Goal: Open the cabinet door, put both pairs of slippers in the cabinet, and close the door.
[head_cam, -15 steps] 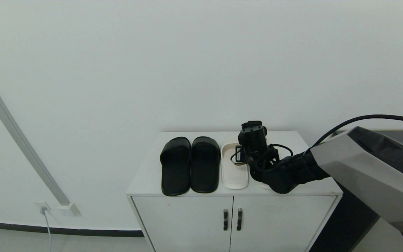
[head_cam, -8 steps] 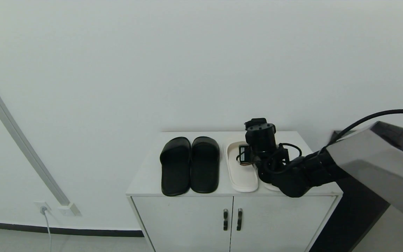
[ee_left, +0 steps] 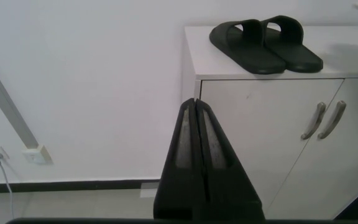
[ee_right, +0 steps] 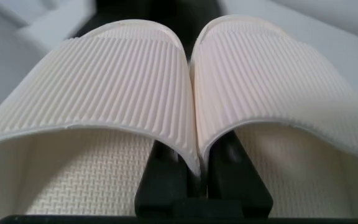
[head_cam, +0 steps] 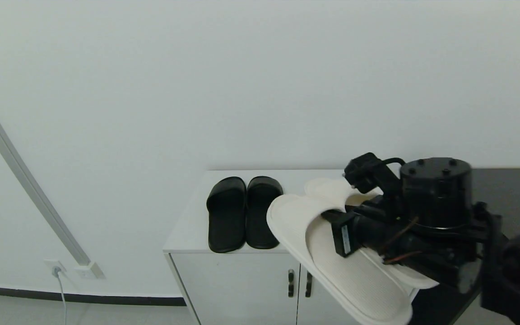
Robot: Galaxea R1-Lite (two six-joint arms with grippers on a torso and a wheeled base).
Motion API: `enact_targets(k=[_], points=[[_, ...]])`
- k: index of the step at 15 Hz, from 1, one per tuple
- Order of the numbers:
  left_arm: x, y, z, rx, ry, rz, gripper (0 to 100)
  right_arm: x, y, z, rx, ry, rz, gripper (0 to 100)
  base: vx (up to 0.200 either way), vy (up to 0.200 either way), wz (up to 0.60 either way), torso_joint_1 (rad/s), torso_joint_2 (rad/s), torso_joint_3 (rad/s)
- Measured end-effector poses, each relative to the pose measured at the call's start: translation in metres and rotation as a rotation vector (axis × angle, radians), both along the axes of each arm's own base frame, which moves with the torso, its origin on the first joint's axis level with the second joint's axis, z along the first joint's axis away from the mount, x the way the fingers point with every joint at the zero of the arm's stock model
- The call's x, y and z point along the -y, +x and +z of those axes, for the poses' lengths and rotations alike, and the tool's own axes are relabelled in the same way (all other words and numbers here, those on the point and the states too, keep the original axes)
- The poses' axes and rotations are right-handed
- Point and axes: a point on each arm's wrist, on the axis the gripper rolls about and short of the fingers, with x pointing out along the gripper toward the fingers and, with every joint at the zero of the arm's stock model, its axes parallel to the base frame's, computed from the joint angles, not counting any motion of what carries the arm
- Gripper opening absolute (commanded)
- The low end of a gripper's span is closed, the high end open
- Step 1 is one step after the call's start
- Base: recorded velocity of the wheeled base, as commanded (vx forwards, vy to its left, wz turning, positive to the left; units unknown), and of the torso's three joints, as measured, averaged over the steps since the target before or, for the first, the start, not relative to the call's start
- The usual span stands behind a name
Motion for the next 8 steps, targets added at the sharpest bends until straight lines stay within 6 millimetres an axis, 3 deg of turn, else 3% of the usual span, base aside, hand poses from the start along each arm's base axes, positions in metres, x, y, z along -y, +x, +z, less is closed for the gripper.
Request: enact_targets(k=[4, 8], points=[[0.000, 0.000, 0.000, 0.000, 0.000, 0.000, 0, 0.036, -0.059, 0.013, -0.055, -0.011, 0.291, 0, 0.000, 0.000, 0.00, 0.000, 0.00, 0.000], [0.000, 0.000, 0.000, 0.000, 0.000, -0.001, 0, 0.044, -0.068, 0.017, -0.041, -0.008, 0.310, 0, 0.000, 0.000, 0.00, 0.000, 0.00, 0.000]])
